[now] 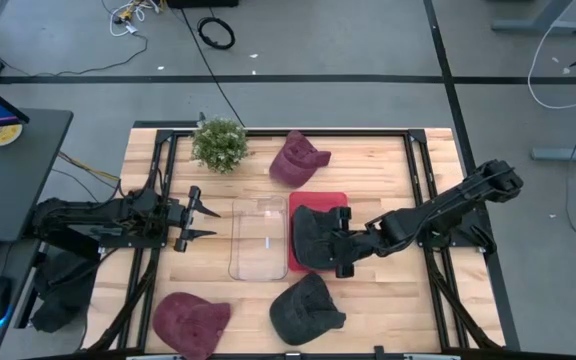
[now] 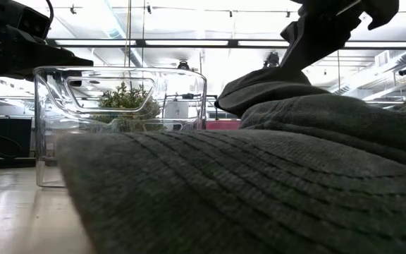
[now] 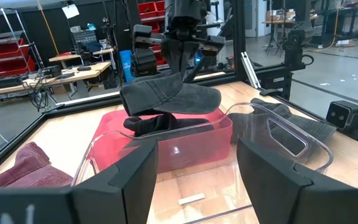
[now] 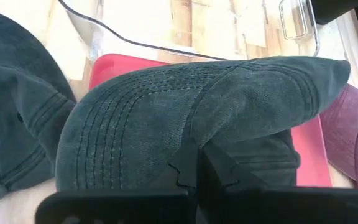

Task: Pick & Place hat
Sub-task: Stack the top black cap onto the black cap in the red bin

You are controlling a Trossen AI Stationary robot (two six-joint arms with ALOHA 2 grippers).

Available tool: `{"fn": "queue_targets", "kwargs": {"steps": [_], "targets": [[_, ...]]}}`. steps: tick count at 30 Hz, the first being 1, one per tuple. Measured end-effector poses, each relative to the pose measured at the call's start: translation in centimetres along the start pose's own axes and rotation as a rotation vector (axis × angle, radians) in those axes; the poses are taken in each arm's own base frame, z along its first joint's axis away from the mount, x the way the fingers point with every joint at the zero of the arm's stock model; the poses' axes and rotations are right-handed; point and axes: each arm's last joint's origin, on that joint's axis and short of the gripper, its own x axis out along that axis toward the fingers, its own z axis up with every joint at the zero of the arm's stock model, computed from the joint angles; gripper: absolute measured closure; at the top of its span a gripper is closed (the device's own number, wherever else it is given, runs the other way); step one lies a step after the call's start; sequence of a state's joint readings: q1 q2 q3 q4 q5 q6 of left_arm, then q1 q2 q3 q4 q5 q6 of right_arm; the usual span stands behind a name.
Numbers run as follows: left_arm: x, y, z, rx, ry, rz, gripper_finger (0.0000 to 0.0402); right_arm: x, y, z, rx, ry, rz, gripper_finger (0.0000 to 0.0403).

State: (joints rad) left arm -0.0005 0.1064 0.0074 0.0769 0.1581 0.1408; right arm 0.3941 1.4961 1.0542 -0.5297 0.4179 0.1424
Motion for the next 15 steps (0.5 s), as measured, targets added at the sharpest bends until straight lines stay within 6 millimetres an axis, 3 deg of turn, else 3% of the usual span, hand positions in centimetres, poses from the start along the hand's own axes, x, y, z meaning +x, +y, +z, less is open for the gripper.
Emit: {"fn": "queue_targets", "kwargs": {"steps": [15], "targets": [[0.0,0.0,0.0,0.000,-0.001,0.000,0.0179,5.4,-0.5,-0.8,-0.006,0.141,0.083,0.0400]]}}
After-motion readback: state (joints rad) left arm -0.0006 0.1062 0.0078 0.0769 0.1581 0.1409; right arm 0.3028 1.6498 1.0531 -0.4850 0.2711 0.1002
